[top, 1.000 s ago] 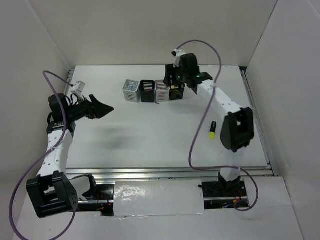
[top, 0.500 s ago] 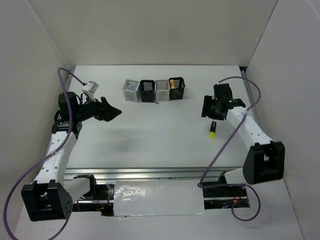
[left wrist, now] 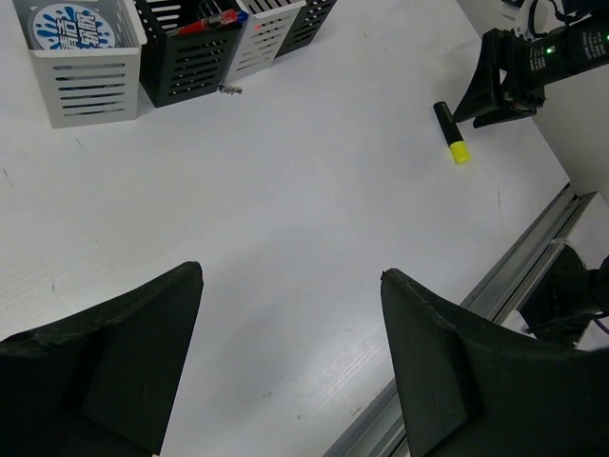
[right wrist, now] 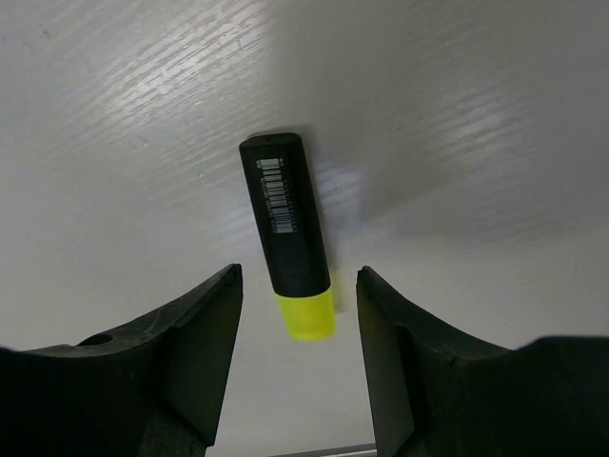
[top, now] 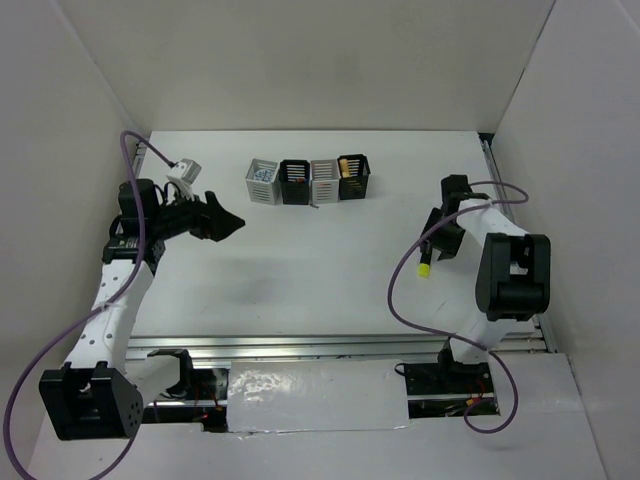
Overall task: Sort the stationery into containers
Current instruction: Pick up the pen from the center of the board.
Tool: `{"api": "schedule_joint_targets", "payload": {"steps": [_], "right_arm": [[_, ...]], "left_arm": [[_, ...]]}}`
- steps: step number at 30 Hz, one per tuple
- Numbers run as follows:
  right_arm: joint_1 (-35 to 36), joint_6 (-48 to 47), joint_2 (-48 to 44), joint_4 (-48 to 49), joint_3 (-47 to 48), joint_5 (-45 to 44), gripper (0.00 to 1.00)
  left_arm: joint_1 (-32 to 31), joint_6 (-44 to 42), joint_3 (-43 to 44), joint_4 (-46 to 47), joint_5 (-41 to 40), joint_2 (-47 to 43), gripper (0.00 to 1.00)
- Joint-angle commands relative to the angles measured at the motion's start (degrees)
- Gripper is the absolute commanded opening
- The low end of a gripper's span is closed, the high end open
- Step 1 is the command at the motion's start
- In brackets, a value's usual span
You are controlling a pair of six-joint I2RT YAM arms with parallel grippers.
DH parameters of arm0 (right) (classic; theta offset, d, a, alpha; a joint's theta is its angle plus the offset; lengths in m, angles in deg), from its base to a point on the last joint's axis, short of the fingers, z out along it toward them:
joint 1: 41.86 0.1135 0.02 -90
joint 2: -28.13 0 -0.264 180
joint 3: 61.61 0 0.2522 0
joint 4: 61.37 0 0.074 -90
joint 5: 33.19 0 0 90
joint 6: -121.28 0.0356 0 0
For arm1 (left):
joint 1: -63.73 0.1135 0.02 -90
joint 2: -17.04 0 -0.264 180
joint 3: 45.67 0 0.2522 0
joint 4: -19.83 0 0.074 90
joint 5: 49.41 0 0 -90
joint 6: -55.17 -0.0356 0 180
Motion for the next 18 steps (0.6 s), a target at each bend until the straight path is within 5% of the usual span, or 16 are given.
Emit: {"api": "schedule_joint_targets", "payload": {"steps": [1,10,13,18], "right_arm": [[-0.57,1.10,2.40,0.17,2.41,-0.72,0.58],[-1.72,0.39,8.11,1.40,4.16,1.73,0.45],[-1.98,-0.39,8.91,2.02,3.73,5.07,0.08],[-1.19,-1.71,5.59,2.02,3.03,15.42,0.00]], "left_arm": [[-0.28,-0.50,1.74,1.94,0.24,0.57,0.88],[-0.72,-3.04,2.44,0.97,2.26,1.01,0.86],[-2.21,-10.40,4.27,-1.21,4.81,1.19,0.85],[-8.44,-38.06,9.12,-11.49,6.65,2.59,0.85]]}}
